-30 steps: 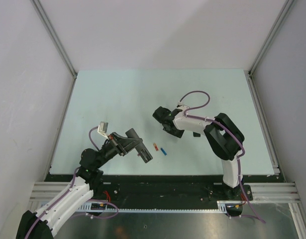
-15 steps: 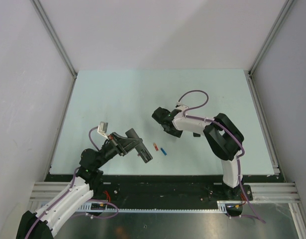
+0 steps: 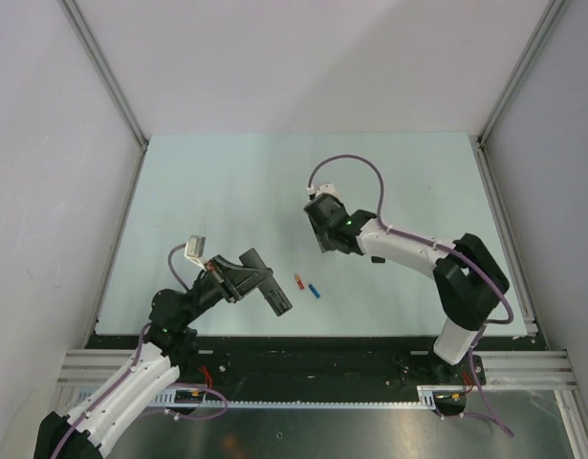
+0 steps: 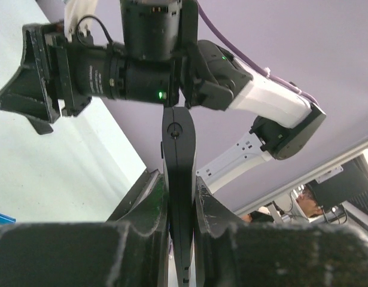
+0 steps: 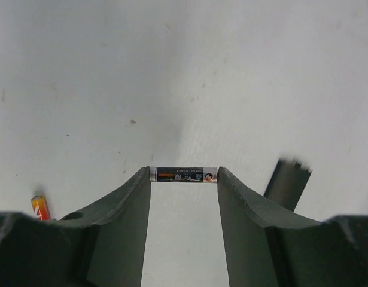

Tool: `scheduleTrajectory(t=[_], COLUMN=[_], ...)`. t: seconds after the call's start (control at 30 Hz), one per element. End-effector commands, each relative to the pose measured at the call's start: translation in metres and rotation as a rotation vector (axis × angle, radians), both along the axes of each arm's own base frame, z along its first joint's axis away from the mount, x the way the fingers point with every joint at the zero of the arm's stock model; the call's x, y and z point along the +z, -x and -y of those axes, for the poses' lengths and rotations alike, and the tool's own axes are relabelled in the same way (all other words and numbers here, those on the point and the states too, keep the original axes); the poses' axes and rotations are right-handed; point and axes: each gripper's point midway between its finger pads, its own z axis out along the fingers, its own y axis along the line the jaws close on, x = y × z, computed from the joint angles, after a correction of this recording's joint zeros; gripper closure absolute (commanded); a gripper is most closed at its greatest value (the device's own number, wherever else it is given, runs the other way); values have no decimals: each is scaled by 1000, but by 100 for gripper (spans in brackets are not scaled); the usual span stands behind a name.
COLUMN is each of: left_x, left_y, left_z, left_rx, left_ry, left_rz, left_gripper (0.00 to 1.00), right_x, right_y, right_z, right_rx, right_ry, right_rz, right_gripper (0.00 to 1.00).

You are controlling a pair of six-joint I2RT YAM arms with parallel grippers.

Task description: Load the batteries into the remote control

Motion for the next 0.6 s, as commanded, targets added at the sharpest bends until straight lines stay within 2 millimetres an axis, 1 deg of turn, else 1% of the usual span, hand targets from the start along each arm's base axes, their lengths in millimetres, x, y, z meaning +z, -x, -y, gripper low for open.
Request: scheduleTrajectory(t=[0.0,0.03,0.07,0.1,0.17,0.23,0.33,0.47,0.57], left_x=[-51,-48,-46,-46,-43,-43,-43,-41,-42], left_y=[11,13,14,15,17,19,18,18,16], left_z=[1,2,3,3,3,3,2,3,3], left_rx=[-31,-41,-47,-50,-59,-63,-55,-51,-46], left_ry=[-68,-69,-71,-73,-71,-70,-67,-74,-77], left_rz=[-18,-3,7,15,30,36,40,55,52], left_gripper=[100,100,100,100,100,100,100,100,100], right_x=[13,8,3,-5,-16,-27,-34,-45,-52], right_y=[-9,-2,3,6,19,25,33,47,49], right_z=[-22,-30,-33,-36,-45,-47,-54,-53,-46], right_rx=[420,483,547,573,651,673,697,738,746], right_ry=[-10,-19,11,21,36,49,40,66,103], right_rz=[23,2,-3,-24,-57,-86,-107,-150,-170], right_gripper=[60,60,60,61,62,63,63,62,59])
